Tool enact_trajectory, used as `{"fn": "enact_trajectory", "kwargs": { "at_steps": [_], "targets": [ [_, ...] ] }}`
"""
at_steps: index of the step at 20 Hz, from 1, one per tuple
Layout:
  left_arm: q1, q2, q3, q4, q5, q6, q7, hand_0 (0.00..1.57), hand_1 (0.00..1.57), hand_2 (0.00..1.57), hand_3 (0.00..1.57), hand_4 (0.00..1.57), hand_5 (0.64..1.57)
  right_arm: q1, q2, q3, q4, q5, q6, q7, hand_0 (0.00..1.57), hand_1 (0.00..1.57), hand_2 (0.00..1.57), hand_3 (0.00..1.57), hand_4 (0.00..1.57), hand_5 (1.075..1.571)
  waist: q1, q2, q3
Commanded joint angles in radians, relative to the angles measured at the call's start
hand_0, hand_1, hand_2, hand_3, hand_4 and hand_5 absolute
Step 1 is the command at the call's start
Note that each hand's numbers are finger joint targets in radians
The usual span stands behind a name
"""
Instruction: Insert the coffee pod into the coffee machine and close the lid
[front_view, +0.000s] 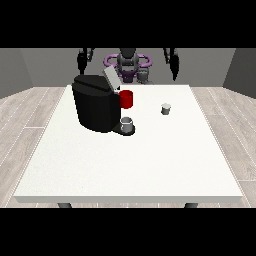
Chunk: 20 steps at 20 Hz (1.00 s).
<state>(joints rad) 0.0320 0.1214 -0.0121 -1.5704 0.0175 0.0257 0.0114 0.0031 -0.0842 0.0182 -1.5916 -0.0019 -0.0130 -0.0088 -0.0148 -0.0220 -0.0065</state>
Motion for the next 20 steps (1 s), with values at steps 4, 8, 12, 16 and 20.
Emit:
{"fn": "enact_trajectory", "kwargs": {
  "at_steps": [4,8,12,16,20],
  "targets": [
    [-0.036,0.021,0.04,0.035,0.029,-0.073,-0.126,0.0,0.0,0.0,0.0,0.32,1.571,0.031,-0.01,-0.024,0.041,-0.02,0.036,-0.021,0.0,0.0,0.0,0.0,0.13,1.571,-0.006,0.003,0.0065],
    [-0.072,0.103,0.062,0.076,-0.018,-0.11,-0.212,0.0,0.0,0.0,0.0,0.21,1.571,-0.023,0.066,-0.054,0.01,0.008,-0.102,-0.054,0.0,0.0,0.0,0.0,0.11,1.571,-0.039,0.034,0.0063],
    [-0.17,0.164,0.095,0.122,-0.045,-0.117,-0.106,0.0,0.0,0.0,0.0,0.0,1.571,-0.008,0.047,-0.065,0.019,-0.034,-0.045,-0.087,0.0,0.0,0.0,0.0,0.14,1.571,-0.079,0.048,0.0066],
    [-0.222,0.23,0.159,0.261,-0.009,-0.191,-0.093,0.0,0.0,0.0,0.0,0.0,1.571,0.009,0.057,-0.024,-0.032,-0.009,-0.076,-0.067,0.0,0.0,0.0,0.0,0.17,1.571,-0.111,0.064,0.0063],
    [-0.344,0.249,0.177,0.368,-0.018,-0.201,-0.057,0.0,0.0,0.0,0.0,0.0,1.571,-0.075,0.049,-0.02,-0.052,-0.03,-0.07,-0.029,0.0,0.0,0.0,0.0,0.13,1.571,-0.133,0.117,0.0062]
  ]
}}
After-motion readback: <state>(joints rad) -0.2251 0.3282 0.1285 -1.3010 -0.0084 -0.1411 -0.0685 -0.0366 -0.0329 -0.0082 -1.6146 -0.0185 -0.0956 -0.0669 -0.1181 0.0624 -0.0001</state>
